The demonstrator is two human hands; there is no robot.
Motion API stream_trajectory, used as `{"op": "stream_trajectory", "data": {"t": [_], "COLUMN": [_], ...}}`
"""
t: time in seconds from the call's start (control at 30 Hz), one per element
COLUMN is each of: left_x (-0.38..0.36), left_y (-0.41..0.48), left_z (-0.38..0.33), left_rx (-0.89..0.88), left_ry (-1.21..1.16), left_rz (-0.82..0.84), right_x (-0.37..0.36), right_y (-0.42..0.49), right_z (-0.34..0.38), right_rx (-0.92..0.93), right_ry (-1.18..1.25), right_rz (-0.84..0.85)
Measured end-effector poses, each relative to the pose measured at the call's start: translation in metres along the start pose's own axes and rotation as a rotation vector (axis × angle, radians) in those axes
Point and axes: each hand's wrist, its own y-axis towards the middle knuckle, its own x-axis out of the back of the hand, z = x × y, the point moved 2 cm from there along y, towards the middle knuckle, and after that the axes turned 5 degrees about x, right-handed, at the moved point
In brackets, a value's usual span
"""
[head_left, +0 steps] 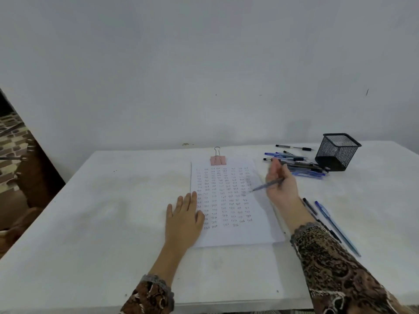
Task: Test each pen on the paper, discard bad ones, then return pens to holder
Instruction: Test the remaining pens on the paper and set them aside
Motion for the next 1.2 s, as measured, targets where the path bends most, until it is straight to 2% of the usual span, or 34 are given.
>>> {"op": "stream_trajectory", "data": {"t": [0.13,0.23,0.4,0.5,0.63,0.73,1.1,1.2], "left_x": [-0.001,-0.003,-0.005,-0.006,-0.008,-0.009,-0.009,-0.008], "left_y": [0.001,0.001,0.002,0.002,0.002,0.003,0.002,0.002], "left_z": [0.001,0.001,0.002,0.002,0.003,0.003,0.002,0.002], "left_rx": [0.004,0.007,0.021,0.027,0.027,0.031,0.044,0.047], "left_ry": [-0.01,-0.01,-0.01,-0.011,0.002,-0.005,-0.019,-0.03], "left_rz": [0.017,0.02,0.012,0.012,-0.018,-0.034,-0.068,-0.065], "right_x": [0.01,0.007,0.018,0.017,0.02,0.026,0.016,0.016], "right_y": [0.007,0.008,0.016,0.015,0.015,0.015,0.002,0.001], "right_z": [-0.014,-0.016,-0.015,-0.017,-0.019,-0.019,-0.022,-0.021], "right_rx": [-0.078,-0.078,-0.013,0.078,0.273,0.309,0.334,0.37], "right_ry": [-0.298,-0.318,-0.583,-0.728,-1.068,-1.09,-1.287,-1.305], "right_rz": [0.006,-0.01,0.081,0.194,0.219,0.137,0.26,0.243]}}
